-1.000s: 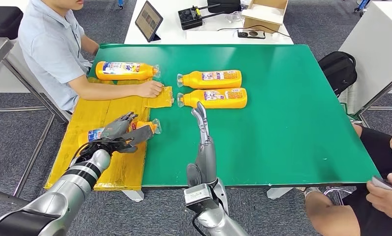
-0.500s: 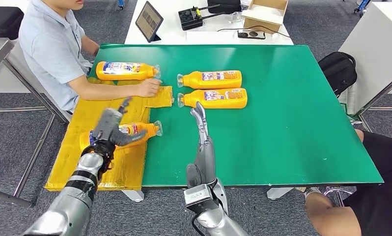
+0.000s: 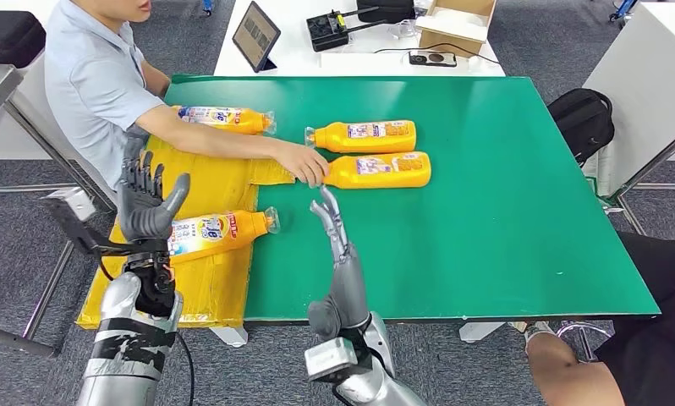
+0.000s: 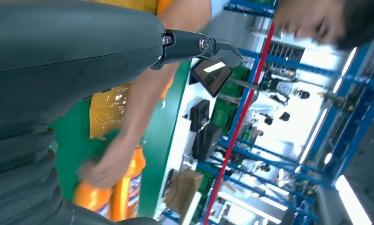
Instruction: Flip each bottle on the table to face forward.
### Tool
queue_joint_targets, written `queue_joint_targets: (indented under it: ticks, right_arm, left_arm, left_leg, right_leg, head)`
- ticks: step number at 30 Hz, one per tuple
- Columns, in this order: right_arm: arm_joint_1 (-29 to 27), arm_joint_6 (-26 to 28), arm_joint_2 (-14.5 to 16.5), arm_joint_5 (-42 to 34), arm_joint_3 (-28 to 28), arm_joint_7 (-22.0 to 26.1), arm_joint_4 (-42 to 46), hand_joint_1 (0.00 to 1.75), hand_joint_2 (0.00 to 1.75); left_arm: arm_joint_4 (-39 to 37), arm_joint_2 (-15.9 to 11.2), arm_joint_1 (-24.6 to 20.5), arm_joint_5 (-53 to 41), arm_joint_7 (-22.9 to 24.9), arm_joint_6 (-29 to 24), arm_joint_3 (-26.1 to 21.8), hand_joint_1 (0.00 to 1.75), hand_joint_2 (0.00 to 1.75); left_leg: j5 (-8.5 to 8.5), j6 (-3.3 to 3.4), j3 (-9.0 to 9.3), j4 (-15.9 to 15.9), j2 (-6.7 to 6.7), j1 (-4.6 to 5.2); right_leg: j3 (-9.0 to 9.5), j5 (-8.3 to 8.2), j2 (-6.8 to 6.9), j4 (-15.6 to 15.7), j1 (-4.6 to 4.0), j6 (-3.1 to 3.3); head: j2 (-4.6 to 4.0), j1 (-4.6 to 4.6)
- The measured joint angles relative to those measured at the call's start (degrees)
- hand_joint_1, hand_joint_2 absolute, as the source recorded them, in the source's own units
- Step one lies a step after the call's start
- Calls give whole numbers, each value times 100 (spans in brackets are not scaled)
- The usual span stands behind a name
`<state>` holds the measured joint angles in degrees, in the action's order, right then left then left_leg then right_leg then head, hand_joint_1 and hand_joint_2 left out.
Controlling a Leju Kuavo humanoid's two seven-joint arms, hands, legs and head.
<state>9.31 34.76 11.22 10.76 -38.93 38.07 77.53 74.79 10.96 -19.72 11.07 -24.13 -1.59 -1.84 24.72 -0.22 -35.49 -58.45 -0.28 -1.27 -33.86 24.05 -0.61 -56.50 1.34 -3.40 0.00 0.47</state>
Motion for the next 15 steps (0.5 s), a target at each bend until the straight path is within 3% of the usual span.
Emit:
queue_joint_targets:
  ticks: [4, 7, 11, 15]
  right_arm:
    - [-123, -43, -222, 283, 27, -1, 55, 0, 175]
    - [-309, -255, -346, 968, 283, -61, 56, 0, 175]
    - [-679, -892, -661, 2264, 966, -454, 14, 0, 175]
    - [-847, -1016, -874, 2868, 1641, -841, -90, 0, 175]
  left_arm:
    - [272, -81, 235, 53, 21, -110, -22, 0, 175]
    - [553, -164, 578, -410, -50, -459, -23, 0, 175]
    - [1112, -241, 1402, -1478, -373, -1037, 5, 0, 175]
    - [1647, -252, 1956, -2318, -588, -1476, 116, 0, 175]
  left_leg:
    - [1, 0, -2, 0, 0, 0]
    - [5, -1, 0, 0, 1, 0]
    - [9, -1, -10, 0, -4, 1]
    - [11, 2, -17, 0, -10, 4]
  right_leg:
    - [-2, 0, 0, 1, 0, 0]
    - [-2, 1, -1, 2, 0, 0]
    - [-10, 9, 1, 6, 1, -5]
    - [-11, 13, 3, 8, 4, -13]
  head:
    - [0, 0]
    - [0, -1]
    - [0, 1]
    - [0, 2]
